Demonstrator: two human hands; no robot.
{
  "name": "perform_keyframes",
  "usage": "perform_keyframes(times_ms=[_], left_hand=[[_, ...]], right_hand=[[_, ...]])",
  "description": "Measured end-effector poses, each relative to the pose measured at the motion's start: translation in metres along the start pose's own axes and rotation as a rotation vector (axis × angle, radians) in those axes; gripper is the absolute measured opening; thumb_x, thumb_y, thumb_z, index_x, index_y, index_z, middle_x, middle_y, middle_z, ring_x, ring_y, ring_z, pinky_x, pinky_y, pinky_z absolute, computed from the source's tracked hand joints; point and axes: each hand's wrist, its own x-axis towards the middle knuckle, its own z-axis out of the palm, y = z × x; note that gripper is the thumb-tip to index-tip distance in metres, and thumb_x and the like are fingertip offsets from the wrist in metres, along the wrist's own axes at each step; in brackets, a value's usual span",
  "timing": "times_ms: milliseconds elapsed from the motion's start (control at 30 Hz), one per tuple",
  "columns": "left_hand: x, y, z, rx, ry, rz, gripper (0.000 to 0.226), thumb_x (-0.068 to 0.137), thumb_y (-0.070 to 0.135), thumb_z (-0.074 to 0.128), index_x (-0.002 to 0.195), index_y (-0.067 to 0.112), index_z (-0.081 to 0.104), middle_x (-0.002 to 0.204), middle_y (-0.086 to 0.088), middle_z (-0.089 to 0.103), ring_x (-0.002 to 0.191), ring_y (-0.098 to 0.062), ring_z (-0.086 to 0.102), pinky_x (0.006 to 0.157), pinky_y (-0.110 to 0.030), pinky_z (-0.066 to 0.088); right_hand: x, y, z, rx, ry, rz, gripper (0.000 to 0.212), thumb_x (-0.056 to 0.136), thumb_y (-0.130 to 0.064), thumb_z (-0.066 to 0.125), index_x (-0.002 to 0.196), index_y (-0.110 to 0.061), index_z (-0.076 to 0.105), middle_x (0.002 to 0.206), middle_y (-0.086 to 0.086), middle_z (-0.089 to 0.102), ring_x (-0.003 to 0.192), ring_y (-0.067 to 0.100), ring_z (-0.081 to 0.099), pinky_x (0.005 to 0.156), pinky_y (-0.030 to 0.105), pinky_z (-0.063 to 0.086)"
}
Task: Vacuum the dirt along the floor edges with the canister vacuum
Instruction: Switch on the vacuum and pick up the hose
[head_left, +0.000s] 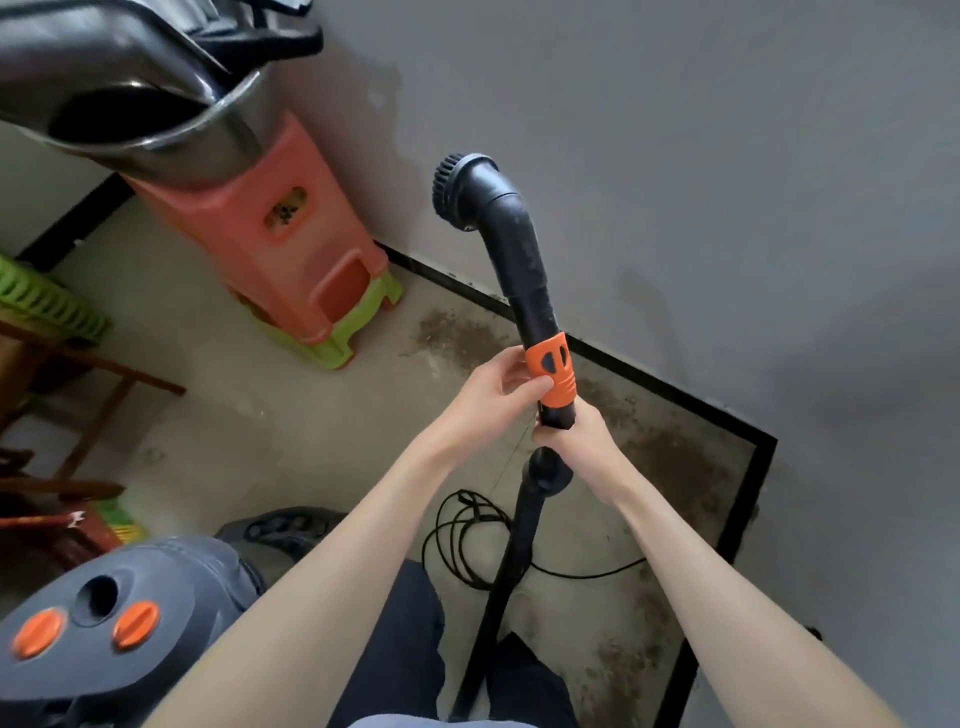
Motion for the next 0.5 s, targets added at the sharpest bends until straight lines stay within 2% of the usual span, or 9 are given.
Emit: perform_keyframes(times_ms=[100,233,333,400,500], left_hand=[[0.018,-0.001,-0.005,0.005,-0.024,-0.016,0.025,0.096,0.016,0.055,0.120,0.023,0.052,0.108,0.015,0.065,0.095,0.014,0.059,0.078,-0.001,0.042],[0.053,-0.016,-0.021,-0.023,-0.057,-0.026,0.022,0.098,0.021,0.051,0.118,0.029,0.046,0.107,0.020,0.060,0.092,0.019,0.057,0.072,0.001,0.042],[0.089,-0.047,-0.046,-0.034,-0.062,-0.036,0.022,0.099,0.025,0.050,0.118,0.030,0.043,0.108,0.021,0.058,0.095,0.015,0.055,0.071,-0.002,0.044],[0.118,-0.079,-0.065,-0.024,-0.065,-0.035,0.023,0.099,0.025,0.050,0.121,0.027,0.044,0.108,0.018,0.058,0.095,0.013,0.055,0.072,-0.002,0.044],[0.157,-0.127,-0.089,-0.004,-0.045,-0.046,0.034,0.099,0.024,0.049,0.132,0.017,0.043,0.109,0.015,0.056,0.095,0.010,0.054,0.077,-0.005,0.044]], right_hand=[[0.016,0.001,0.004,0.057,0.010,0.009,0.027,0.081,0.009,0.059,0.089,-0.017,0.058,0.078,0.004,0.057,0.070,0.013,0.055,0.065,0.022,0.047],[0.053,0.004,0.021,0.104,0.034,0.020,0.027,0.081,0.008,0.057,0.089,-0.017,0.060,0.081,0.001,0.061,0.072,0.011,0.057,0.067,0.023,0.046],[0.096,0.018,0.046,0.122,0.037,0.068,0.018,0.079,0.000,0.059,0.086,-0.016,0.059,0.074,-0.003,0.060,0.061,0.002,0.056,0.058,0.015,0.045],[0.132,0.036,0.068,0.133,0.046,0.105,0.013,0.079,-0.002,0.060,0.086,-0.012,0.059,0.071,-0.004,0.057,0.053,-0.002,0.052,0.051,0.012,0.040],[0.184,0.067,0.102,0.157,0.068,0.124,0.015,0.082,0.003,0.058,0.083,-0.012,0.058,0.070,-0.003,0.056,0.055,0.001,0.050,0.053,0.012,0.038]])
